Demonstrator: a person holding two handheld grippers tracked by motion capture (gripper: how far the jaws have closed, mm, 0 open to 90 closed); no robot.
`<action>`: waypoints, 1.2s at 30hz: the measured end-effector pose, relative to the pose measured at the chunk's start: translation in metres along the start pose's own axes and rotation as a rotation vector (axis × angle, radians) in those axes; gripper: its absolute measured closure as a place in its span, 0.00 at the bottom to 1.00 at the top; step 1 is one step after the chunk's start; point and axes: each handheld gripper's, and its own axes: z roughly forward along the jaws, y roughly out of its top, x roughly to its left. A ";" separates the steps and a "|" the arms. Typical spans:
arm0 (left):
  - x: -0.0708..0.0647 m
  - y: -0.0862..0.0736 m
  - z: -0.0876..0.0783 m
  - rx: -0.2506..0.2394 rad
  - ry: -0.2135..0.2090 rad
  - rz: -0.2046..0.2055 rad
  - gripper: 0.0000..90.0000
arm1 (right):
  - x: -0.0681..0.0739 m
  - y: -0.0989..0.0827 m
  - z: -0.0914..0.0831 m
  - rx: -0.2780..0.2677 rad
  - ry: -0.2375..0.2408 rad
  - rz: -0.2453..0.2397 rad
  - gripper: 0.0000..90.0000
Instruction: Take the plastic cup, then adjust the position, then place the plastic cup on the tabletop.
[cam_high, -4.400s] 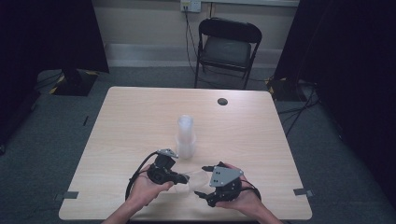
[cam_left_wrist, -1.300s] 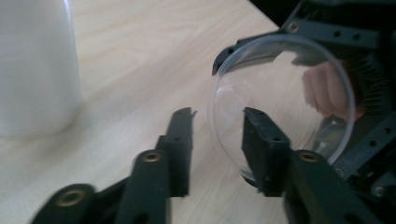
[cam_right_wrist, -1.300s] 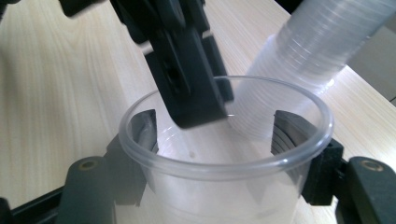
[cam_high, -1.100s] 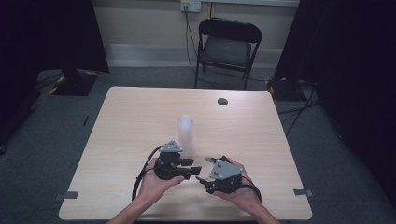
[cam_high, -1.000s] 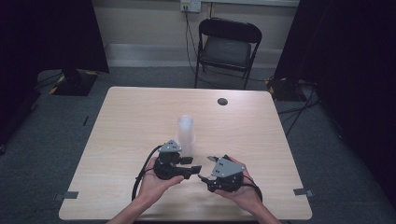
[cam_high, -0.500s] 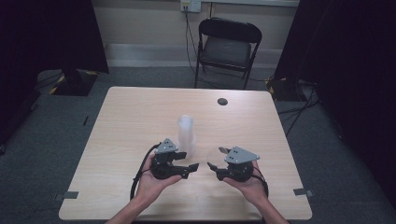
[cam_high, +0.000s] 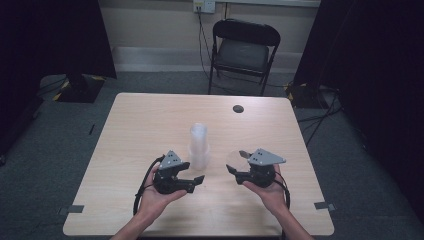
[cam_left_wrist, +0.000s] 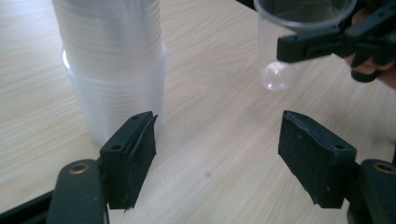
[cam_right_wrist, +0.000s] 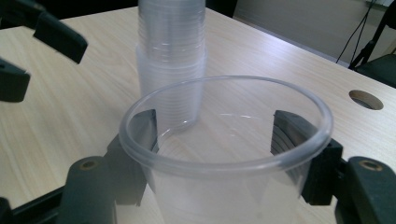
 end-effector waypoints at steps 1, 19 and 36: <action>0.000 -0.002 -0.001 0.008 0.003 -0.001 0.30 | -0.002 0.000 0.000 0.000 -0.003 0.003 0.35; 0.015 -0.032 -0.019 0.009 0.050 -0.017 0.30 | -0.036 0.014 0.015 -0.019 -0.067 0.056 0.35; 0.026 -0.038 -0.022 0.001 0.074 -0.017 0.30 | -0.060 0.025 0.036 -0.033 -0.106 0.092 0.35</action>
